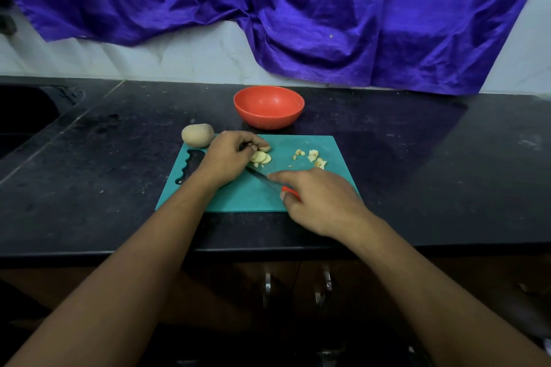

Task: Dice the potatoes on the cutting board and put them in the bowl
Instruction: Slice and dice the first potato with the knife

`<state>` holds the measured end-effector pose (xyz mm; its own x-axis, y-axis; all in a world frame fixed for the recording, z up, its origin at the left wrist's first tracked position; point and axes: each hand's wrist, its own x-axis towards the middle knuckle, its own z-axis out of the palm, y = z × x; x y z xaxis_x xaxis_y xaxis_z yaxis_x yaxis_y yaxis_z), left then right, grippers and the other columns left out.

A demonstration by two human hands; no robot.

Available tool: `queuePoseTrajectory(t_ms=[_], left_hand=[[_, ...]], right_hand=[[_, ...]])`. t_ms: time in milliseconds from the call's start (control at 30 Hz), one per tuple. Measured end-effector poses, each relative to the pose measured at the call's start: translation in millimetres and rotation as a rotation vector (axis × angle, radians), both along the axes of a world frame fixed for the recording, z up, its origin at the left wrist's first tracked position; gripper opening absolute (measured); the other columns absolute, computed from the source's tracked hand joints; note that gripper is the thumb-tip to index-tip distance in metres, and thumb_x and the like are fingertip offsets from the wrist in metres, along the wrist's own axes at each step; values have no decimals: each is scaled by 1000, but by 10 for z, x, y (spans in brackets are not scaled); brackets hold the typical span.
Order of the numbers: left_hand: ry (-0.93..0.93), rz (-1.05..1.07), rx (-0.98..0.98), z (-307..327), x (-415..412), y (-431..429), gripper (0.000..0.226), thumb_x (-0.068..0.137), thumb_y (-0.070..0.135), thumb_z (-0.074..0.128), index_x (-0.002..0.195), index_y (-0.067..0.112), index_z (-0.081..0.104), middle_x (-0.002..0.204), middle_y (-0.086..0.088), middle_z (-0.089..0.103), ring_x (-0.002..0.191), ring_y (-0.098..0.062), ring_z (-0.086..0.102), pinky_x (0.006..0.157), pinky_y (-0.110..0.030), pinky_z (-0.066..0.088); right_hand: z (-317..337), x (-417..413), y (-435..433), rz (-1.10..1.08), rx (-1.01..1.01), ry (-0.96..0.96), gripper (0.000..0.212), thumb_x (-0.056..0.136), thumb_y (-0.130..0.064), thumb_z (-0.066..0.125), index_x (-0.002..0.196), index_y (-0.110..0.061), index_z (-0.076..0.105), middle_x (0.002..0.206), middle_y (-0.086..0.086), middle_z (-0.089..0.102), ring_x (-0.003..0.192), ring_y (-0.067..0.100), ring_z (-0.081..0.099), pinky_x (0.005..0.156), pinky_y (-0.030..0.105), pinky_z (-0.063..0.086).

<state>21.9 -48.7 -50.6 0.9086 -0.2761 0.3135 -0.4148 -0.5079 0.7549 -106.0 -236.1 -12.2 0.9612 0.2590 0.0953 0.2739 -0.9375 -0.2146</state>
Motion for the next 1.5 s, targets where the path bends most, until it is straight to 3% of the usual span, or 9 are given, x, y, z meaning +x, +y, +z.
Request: queuePoseTrajectory(t_ms=[267,467,533,667,833,933,1067,1300,1500], left_hand=[[22,5,-2,-2,7,7,34,99,3,53,109,22,79,109,16,75,104,4,64,92,-19,50],[-18,1,21,-23,29,5,33,99,4,54,107,23,80,109,15,75,106,0,64,96,-27,51],[-19,-9,38,-29,34,10,32,99,6,54,107,25,79,109,15,75,105,1,64,98,-31,52],[-4,-23,99,-45,33,32,22,98,20,60,110,32,75,109,18,74,103,1,65,97,-37,53],[-52,-32,127,-52,-21,60,19,89,31,74,108,31,75,106,18,73,100,2,66,95,-37,55],[-95,-3,153,-74,-45,86,19,87,35,76,106,32,75,105,20,73,98,1,66,91,-39,55],[-117,29,189,-66,-31,64,21,81,44,73,100,35,74,100,18,72,97,-2,65,86,-41,56],[-106,69,169,-23,42,-19,9,85,40,76,84,35,68,87,15,70,96,-10,62,84,-45,55],[-236,97,192,19,4,-74,6,91,32,73,88,34,69,88,15,68,96,-11,57,87,-46,50]], right_hand=[[103,44,-235,-67,-52,55,48,102,-33,50,147,-49,47,145,-6,57,126,18,55,92,39,50],[119,58,-546,-186,-23,88,47,102,-33,52,147,-45,50,112,-5,66,68,3,52,56,28,37],[113,61,-535,-202,-10,92,46,103,-33,52,148,-44,49,97,-10,60,69,6,57,55,28,38],[3,135,-423,-215,230,-4,44,100,-32,56,143,-44,56,115,-7,70,90,13,65,75,34,54],[-181,289,-288,-235,494,-9,43,99,-27,58,141,-37,60,83,-16,57,82,14,66,81,34,55],[-193,273,-263,-247,476,-53,42,101,-26,56,142,-35,60,87,-16,64,74,4,59,70,26,47],[-183,216,-247,-261,466,-73,44,102,-28,56,145,-35,57,131,-3,69,108,15,68,89,33,56],[-201,204,-219,-300,445,-111,44,102,-30,56,145,-37,55,78,-10,63,70,13,67,70,35,58],[-204,181,-214,-303,447,-120,44,102,-31,55,146,-38,54,106,2,74,86,18,71,78,41,60]])
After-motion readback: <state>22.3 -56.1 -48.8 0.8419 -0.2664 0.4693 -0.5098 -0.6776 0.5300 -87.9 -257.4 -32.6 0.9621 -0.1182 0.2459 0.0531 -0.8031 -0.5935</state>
